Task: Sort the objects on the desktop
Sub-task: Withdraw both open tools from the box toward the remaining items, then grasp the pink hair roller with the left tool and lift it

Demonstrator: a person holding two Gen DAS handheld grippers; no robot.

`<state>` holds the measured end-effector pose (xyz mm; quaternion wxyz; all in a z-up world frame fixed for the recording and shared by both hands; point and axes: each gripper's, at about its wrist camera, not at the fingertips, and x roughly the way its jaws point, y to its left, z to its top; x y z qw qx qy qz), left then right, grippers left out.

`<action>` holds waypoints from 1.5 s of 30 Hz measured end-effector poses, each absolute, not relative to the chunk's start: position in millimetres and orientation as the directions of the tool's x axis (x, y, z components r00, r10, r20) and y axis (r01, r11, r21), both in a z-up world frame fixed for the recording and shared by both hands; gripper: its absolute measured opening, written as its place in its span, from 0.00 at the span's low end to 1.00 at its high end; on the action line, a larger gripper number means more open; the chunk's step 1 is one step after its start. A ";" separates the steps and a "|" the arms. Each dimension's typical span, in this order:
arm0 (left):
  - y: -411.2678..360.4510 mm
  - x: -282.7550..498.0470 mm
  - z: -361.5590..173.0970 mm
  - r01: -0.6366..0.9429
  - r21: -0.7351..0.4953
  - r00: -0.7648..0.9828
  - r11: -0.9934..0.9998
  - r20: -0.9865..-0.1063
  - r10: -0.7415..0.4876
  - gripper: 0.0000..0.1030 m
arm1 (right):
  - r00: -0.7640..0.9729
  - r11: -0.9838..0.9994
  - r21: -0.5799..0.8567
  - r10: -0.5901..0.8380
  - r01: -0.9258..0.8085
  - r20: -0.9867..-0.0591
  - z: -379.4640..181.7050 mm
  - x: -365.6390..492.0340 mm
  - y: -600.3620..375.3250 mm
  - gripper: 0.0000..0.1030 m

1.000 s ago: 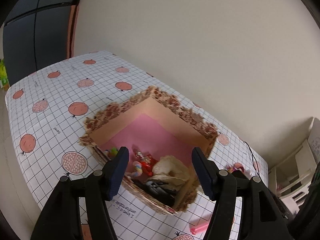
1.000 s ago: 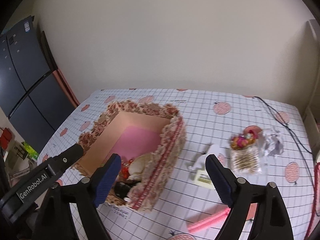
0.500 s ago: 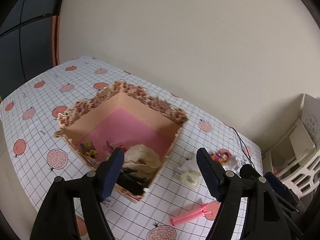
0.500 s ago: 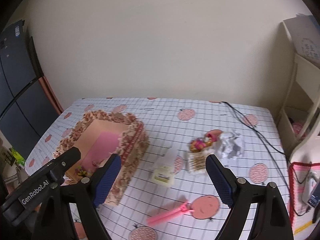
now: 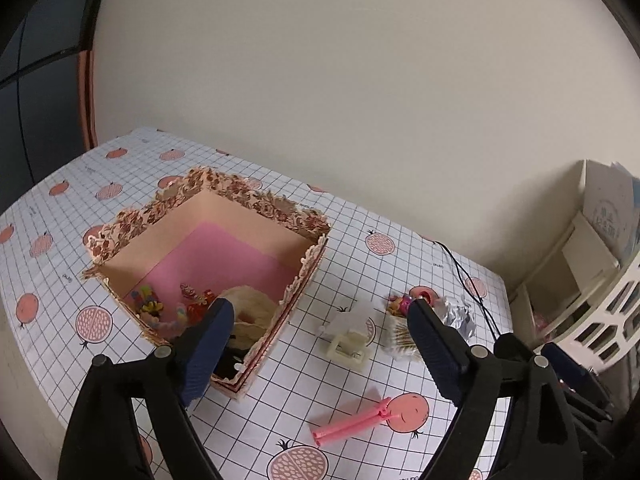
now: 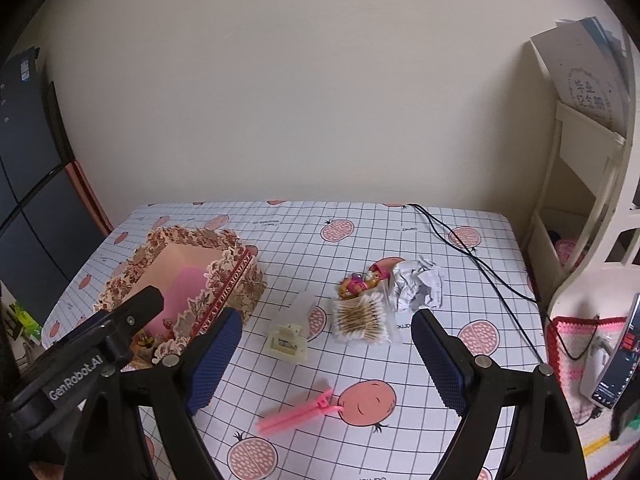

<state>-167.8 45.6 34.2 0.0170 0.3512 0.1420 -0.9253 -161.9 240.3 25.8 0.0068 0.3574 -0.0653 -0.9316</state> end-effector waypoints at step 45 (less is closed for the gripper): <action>145.8 -196.7 -113.5 -0.225 -0.061 -0.408 -0.973 -0.900 0.151 0.79 | -0.480 -0.948 0.200 -0.060 -0.246 -0.875 -110.4 -212.5 298.9 0.87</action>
